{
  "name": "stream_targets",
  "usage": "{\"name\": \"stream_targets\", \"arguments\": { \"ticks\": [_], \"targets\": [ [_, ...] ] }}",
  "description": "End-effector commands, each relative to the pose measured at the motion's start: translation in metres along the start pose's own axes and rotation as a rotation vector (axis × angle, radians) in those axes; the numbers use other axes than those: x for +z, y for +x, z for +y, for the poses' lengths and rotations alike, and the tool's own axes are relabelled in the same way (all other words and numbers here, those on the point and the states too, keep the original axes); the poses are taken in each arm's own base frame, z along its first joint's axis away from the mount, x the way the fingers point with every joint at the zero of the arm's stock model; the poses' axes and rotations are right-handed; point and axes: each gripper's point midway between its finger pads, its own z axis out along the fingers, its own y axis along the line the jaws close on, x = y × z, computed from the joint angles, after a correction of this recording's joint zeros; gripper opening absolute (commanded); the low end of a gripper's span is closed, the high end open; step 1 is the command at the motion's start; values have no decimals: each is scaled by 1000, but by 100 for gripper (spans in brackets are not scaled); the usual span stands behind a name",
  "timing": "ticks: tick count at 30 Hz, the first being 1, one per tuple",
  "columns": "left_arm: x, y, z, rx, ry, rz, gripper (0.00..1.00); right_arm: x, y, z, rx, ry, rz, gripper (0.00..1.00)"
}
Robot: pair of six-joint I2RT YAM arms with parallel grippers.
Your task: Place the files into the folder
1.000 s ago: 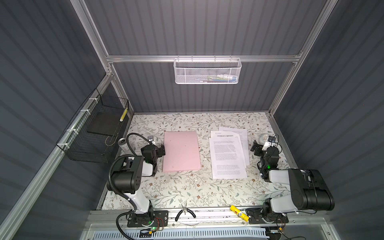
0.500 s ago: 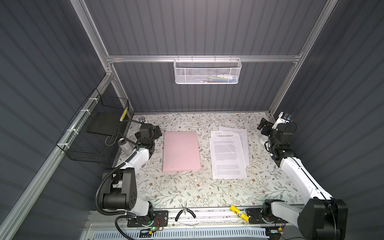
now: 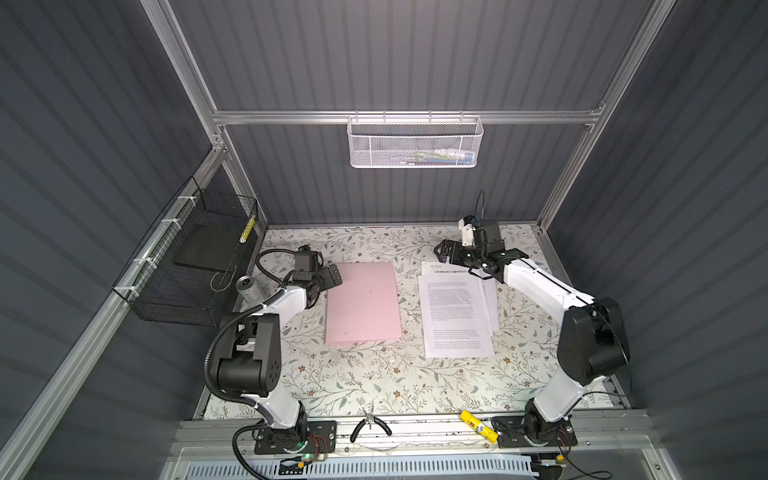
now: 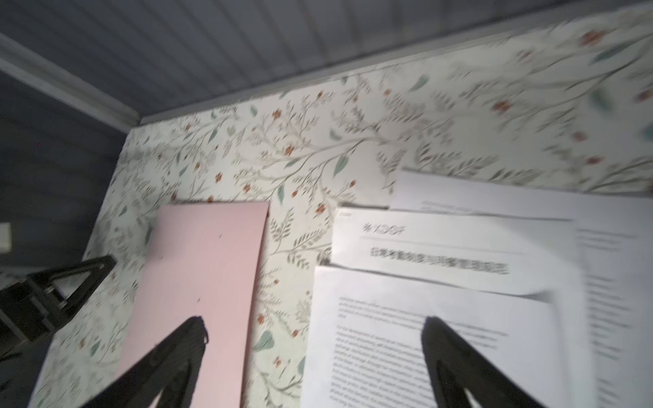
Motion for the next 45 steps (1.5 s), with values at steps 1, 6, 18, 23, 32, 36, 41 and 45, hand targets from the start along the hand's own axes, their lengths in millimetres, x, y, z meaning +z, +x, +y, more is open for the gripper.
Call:
{"name": "stream_targets", "arguments": {
  "ticks": [1,6,18,23,32,36,41,45],
  "targets": [
    [9,22,-12,-49,91,73,99,21,25,41,91,-207,157,82],
    [14,41,-13,-87,117,116,98,53,54,56,167,-295,298,75],
    [17,75,-19,-128,185,192,98,104,112,62,250,-354,493,77],
    [20,83,-34,-132,232,216,97,116,122,56,288,-344,519,77],
    [16,95,-48,-132,234,209,97,119,131,56,306,-352,548,77],
    [15,96,-47,-131,227,210,97,116,130,58,304,-354,542,77],
    [16,96,-48,-125,228,213,97,109,128,59,294,-348,532,77],
    [17,97,-48,-119,222,217,97,104,125,60,280,-336,518,76]
  ]
}}
